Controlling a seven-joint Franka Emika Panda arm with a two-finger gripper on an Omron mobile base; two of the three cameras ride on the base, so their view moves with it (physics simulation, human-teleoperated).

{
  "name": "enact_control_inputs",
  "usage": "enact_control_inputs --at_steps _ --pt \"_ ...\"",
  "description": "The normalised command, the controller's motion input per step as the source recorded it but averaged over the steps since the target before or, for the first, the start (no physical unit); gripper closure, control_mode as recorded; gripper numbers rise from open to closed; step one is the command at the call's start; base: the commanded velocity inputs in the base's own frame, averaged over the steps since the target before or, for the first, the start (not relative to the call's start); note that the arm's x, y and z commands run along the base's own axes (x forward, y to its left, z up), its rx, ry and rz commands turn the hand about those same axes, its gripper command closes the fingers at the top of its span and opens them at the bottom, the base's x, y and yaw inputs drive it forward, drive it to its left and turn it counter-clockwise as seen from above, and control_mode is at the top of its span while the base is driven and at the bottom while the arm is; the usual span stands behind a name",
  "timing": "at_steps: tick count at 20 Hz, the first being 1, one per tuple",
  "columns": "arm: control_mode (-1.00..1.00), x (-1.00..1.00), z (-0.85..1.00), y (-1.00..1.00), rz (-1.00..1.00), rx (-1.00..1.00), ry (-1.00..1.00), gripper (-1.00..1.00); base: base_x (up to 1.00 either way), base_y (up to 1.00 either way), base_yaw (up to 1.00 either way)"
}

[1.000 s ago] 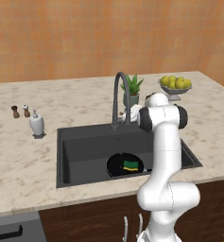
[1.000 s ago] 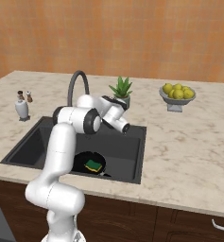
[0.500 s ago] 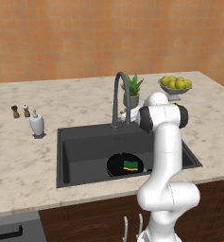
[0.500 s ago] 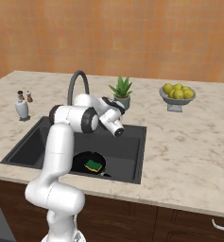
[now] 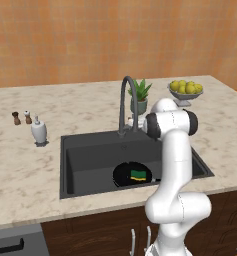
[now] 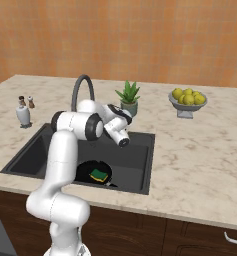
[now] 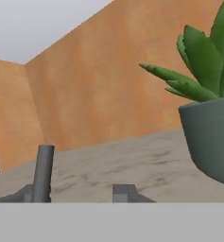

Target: Pick the pan and sponge and place them into the sink. Then turn on the water.

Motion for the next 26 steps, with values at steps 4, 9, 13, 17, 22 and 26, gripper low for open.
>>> enact_control_inputs --at_steps 4,9,13,17,22,26 --pt "-1.00 0.04 -0.21 -1.00 0.08 0.30 0.09 1.00 0.00 0.00 0.00" --pt "-1.00 0.09 -0.28 -1.00 0.05 0.40 0.26 1.00 0.00 0.00 0.00" --pt "-1.00 0.34 -0.28 -1.00 0.04 0.36 0.42 1.00 0.00 0.00 0.00" --pt "-1.00 0.41 -0.29 -1.00 0.02 0.35 0.47 1.00 0.00 0.00 0.00" --pt "-1.00 -0.05 -0.09 -1.00 0.08 0.39 0.21 1.00 0.00 0.00 0.00" --pt "-1.00 -0.57 0.12 -1.00 0.11 0.36 -0.05 1.00 0.00 0.00 0.00"
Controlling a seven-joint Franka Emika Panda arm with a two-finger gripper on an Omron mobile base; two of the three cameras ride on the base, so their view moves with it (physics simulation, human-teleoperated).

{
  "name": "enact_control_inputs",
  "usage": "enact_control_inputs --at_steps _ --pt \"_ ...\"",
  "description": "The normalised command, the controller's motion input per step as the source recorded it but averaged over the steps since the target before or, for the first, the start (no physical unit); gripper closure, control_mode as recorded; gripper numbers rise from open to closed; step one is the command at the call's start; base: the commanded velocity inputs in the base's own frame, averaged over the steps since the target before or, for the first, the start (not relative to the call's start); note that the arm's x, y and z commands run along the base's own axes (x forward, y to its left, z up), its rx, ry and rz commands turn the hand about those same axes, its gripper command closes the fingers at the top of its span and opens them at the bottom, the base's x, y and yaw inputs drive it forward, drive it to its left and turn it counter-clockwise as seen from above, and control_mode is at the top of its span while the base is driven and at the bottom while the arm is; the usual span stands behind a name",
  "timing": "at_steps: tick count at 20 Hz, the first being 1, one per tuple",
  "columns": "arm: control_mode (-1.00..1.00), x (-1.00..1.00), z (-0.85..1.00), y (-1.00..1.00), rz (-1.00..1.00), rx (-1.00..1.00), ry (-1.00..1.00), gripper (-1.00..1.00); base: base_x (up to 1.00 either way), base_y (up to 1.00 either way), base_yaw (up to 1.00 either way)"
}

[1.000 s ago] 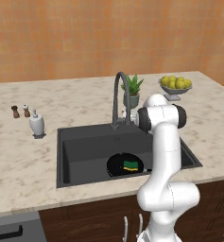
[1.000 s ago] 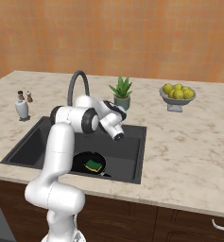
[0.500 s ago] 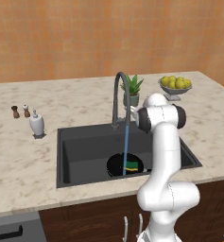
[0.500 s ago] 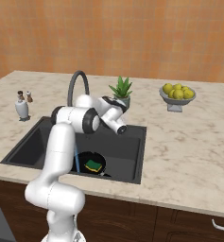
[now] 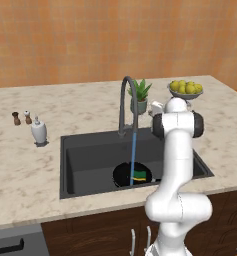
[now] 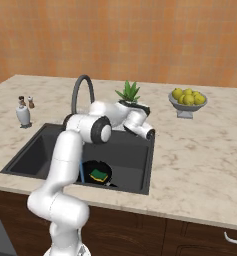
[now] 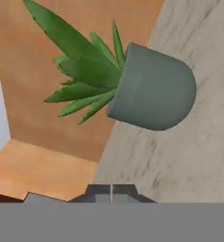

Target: Pick the pan and sponge and place them into the sink. Then turn on the water.

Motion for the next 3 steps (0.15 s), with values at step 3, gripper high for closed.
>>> enact_control_inputs --at_steps 3 --pt "-1.00 -0.98 0.03 -0.79 0.00 0.22 -0.16 1.00 0.00 0.00 0.00"
